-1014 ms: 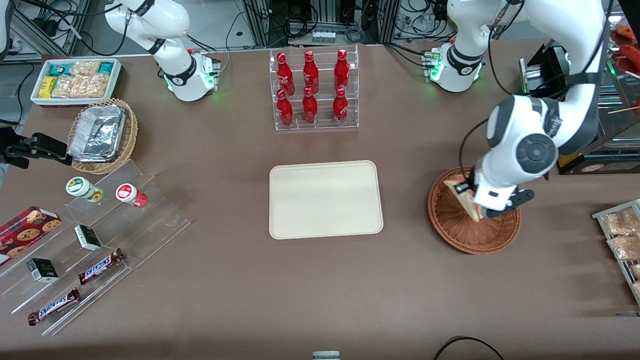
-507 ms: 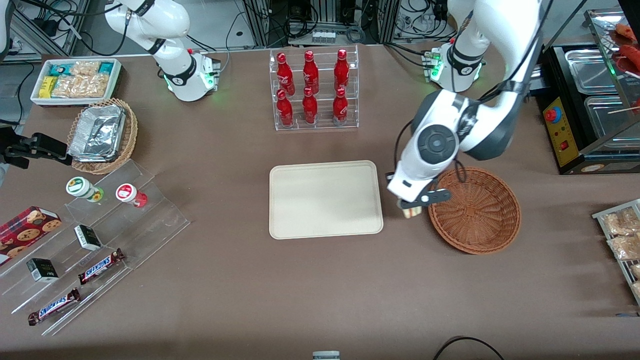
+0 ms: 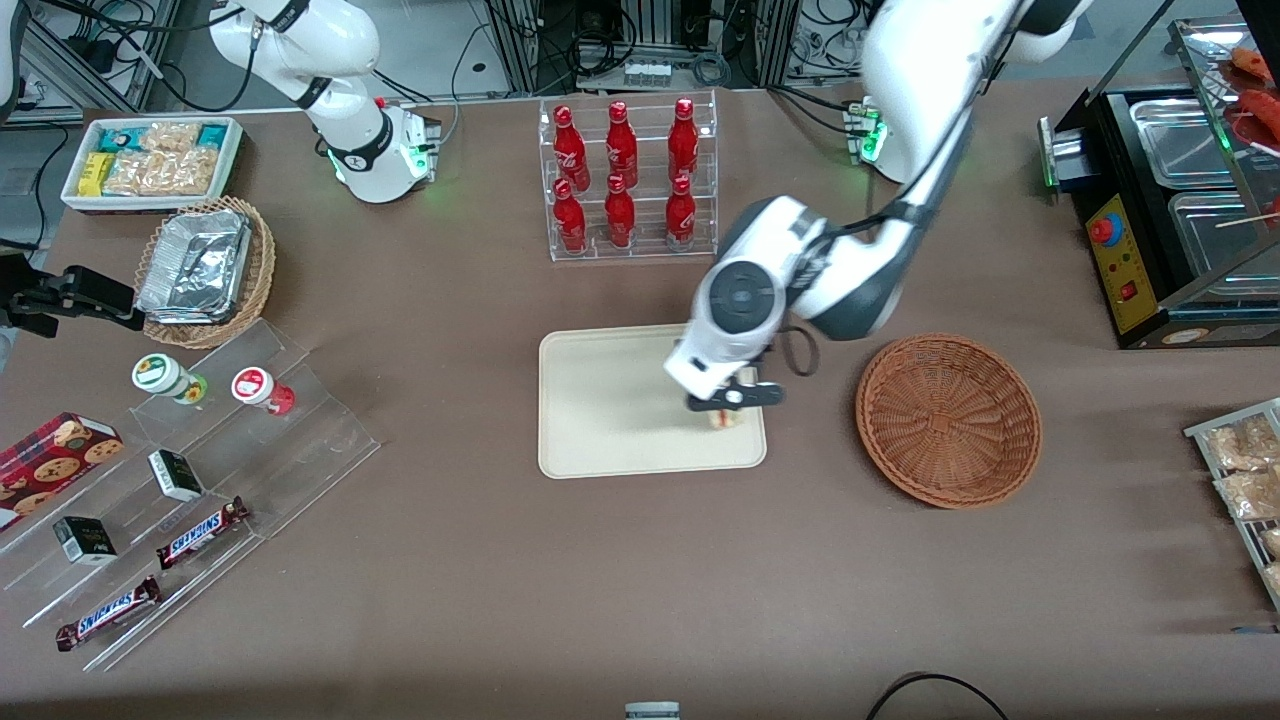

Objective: Place sandwich from basket to tray
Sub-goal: 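Lift the sandwich and carry it with the left gripper over the tray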

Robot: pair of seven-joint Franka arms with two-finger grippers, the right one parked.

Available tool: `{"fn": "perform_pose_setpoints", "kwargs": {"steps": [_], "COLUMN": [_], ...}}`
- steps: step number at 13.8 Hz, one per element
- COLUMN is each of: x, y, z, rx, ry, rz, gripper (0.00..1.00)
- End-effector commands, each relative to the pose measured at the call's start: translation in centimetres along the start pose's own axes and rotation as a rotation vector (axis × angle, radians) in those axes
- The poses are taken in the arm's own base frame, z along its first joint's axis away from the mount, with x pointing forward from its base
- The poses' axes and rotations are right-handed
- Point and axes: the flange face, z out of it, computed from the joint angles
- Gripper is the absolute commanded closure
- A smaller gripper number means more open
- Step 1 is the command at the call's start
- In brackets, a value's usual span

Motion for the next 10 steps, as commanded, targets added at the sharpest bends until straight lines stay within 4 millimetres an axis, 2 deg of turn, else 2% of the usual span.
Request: {"fn": "perform_pose_setpoints", "kwargs": {"steps": [1, 4, 5, 7, 10], "x": [-0.1, -1.2, -1.1, -0.4, -0.1], "y": [4.8, 7.2, 7.5, 7.6, 7.6], "z": [1.8, 2.7, 3.8, 4.8, 5.3], "rx": [-0.006, -0.023, -0.01, 0.004, 0.011], "ry": [-0.006, 0.024, 0.035, 0.064, 0.087], "rz": [-0.005, 0.031, 0.041, 0.051, 0.06], "gripper": [1.0, 1.0, 1.0, 1.0, 1.0]}}
